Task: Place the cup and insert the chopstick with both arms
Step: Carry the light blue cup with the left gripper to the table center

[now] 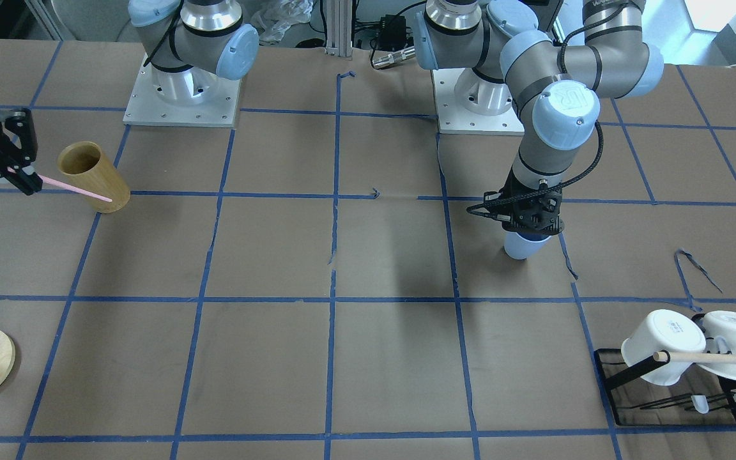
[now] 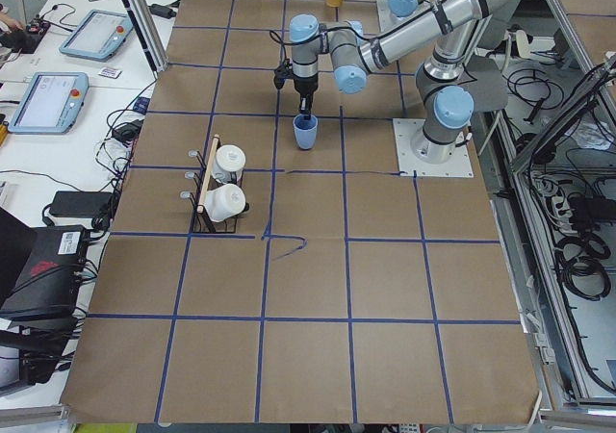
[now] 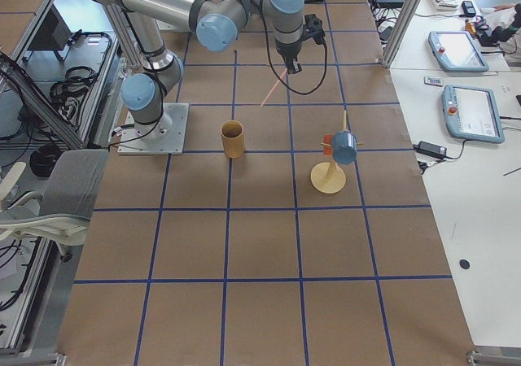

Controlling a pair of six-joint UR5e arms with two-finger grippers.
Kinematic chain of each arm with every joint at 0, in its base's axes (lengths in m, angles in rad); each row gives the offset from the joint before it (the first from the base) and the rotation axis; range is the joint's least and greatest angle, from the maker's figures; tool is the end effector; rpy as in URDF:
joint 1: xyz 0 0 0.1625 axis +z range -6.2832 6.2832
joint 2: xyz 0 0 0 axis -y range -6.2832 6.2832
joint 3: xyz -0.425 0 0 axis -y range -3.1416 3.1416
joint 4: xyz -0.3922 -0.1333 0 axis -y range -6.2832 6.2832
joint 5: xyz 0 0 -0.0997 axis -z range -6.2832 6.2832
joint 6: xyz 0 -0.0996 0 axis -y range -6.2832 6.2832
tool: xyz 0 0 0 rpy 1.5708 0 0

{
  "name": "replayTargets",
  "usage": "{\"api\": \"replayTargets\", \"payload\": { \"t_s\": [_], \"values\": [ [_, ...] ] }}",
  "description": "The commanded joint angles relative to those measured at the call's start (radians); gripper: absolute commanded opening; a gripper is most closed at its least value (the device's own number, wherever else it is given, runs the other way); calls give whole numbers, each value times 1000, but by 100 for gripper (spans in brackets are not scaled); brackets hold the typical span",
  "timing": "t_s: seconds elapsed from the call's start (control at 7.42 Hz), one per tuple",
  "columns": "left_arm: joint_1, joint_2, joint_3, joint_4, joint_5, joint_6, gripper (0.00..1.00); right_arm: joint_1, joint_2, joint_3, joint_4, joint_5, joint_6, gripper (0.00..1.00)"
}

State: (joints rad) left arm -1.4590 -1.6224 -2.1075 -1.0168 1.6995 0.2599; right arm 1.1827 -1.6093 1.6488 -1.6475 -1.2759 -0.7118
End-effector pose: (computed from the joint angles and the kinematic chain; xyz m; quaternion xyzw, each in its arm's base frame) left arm -0.0702 -0.4551 0.2671 0.0749 0.9950 0.0287 0.0600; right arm -0.0310 -0.5045 0.4802 -0.1621 0.9756 -0.0925 0.1156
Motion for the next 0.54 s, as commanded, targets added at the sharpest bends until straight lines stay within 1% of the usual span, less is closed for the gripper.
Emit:
{"api": "replayTargets", "payload": {
  "t_s": [0.0, 0.27, 0.4],
  "values": [
    [-64, -23, 105, -82, -1, -89, 0, 90, 5, -18, -24, 1, 101, 0],
    [-145, -78, 263, -221, -7, -239, 0, 145, 6, -18, -63, 3, 153, 0],
    [-188, -111, 311, -227, -52, -331, 0, 176, 11, -17, -99, -3, 190, 0]
  ]
}}
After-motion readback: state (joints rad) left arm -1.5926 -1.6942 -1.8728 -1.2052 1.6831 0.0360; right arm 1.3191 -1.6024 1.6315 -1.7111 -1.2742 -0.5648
